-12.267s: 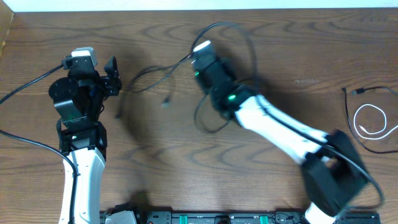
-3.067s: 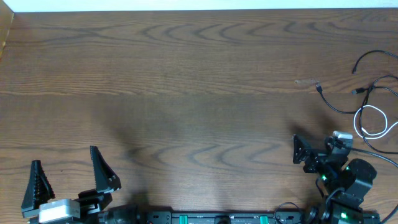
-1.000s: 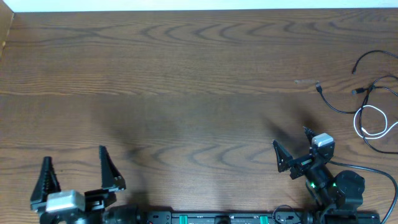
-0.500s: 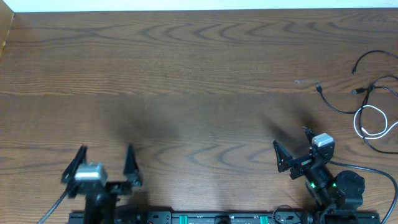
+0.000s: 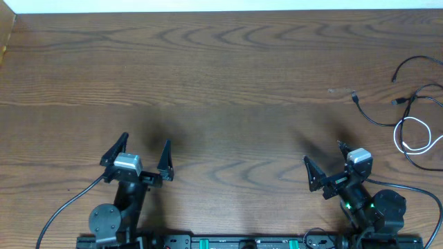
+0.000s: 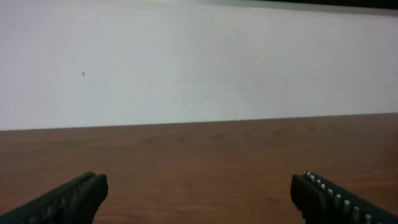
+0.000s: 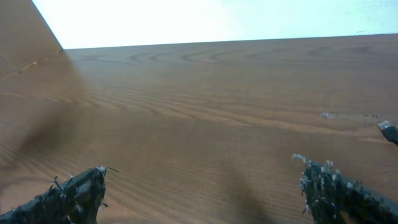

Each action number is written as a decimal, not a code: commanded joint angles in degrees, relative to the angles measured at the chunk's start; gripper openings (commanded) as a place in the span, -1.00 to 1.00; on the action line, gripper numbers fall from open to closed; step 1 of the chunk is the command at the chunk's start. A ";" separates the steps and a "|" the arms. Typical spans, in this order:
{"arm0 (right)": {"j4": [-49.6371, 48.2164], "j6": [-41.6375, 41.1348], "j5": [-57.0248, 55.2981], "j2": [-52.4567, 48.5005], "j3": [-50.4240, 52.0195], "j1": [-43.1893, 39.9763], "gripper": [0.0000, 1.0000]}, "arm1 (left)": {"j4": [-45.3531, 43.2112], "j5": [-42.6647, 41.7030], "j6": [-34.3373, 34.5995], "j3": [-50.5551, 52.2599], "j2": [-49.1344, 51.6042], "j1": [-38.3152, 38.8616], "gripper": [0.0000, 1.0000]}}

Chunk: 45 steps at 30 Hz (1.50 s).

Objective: Untangle cables

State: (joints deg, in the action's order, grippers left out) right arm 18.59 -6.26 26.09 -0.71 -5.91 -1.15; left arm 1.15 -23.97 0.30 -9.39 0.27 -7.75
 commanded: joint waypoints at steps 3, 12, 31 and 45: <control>0.04 0.76 -0.04 0.35 0.15 0.61 0.99 | -5.62 2.54 1.55 6.36 -0.15 3.87 1.00; 0.04 0.76 -0.04 0.35 0.15 0.61 0.99 | 0.68 11.19 1.53 9.16 -0.17 7.87 1.00; 0.04 0.76 -0.04 0.35 0.15 0.61 0.99 | 1.99 12.48 1.53 9.16 -0.04 8.00 1.00; 0.04 0.76 -0.04 0.35 0.15 0.61 0.98 | 2.01 12.48 1.53 9.16 -0.04 8.00 1.00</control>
State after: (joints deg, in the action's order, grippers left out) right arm 18.59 -6.26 26.09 -0.69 -5.91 -1.15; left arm 1.10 -11.64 1.52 -1.26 0.36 0.08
